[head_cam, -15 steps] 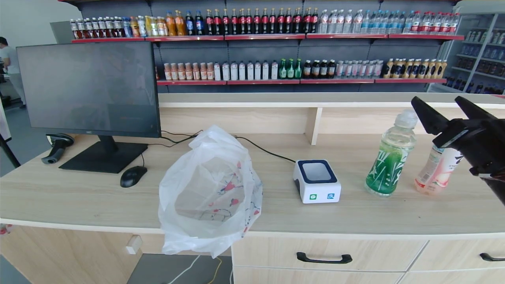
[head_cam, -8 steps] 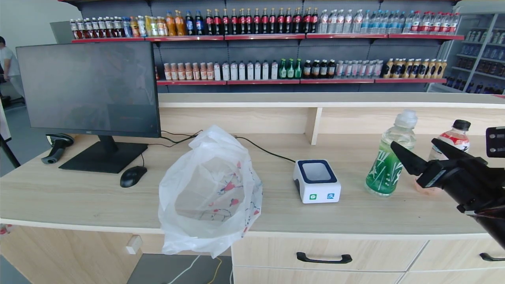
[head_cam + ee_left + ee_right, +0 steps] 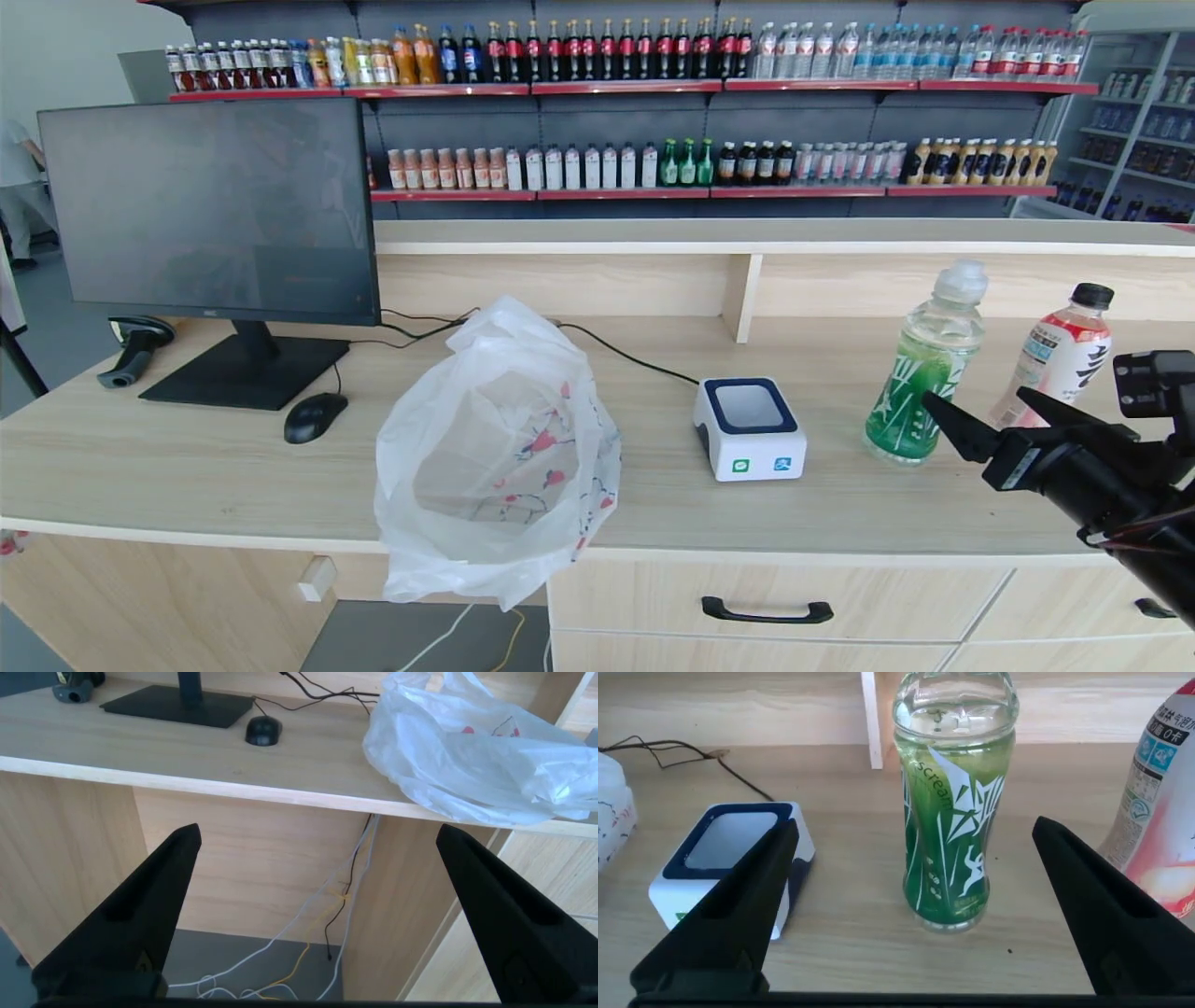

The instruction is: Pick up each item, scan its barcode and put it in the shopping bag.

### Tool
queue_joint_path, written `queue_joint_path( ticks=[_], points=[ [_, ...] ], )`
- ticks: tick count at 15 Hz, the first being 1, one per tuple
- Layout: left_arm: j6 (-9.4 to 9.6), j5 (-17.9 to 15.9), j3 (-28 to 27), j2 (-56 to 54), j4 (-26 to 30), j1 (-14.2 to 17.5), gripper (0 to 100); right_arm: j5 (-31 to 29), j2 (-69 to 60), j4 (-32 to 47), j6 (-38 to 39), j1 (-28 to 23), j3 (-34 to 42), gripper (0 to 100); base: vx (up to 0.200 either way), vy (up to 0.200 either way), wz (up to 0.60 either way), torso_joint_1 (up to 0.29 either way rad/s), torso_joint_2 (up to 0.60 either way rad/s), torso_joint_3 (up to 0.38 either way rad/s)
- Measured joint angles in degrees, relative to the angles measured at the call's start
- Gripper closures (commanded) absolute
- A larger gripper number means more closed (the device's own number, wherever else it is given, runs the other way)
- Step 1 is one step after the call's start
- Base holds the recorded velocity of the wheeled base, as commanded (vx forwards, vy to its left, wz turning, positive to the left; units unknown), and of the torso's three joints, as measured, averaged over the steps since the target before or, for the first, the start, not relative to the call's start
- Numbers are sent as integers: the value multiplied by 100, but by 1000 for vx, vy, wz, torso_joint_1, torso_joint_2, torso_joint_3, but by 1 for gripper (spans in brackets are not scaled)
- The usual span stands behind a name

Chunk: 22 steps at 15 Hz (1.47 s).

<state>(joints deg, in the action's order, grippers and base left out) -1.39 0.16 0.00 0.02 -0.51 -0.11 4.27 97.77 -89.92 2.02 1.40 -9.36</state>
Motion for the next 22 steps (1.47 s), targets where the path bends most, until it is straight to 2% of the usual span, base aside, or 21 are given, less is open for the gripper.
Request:
queue_joint_path(
  ticks=[7,15,22],
  points=[
    [0,0,0,0,0,4,0,0,621,-2,-2,-219,-395,0,0,0,0,0,0,0],
    [0,-2,0,0,0,6,0,2,1284,-2,-15,-228,-952,0,0,0,0,0,0,0],
    [0,0,0,0,0,0,0,2,1510,-2,-17,-206,-1128,0,0,0,0,0,0,0]
  ],
)
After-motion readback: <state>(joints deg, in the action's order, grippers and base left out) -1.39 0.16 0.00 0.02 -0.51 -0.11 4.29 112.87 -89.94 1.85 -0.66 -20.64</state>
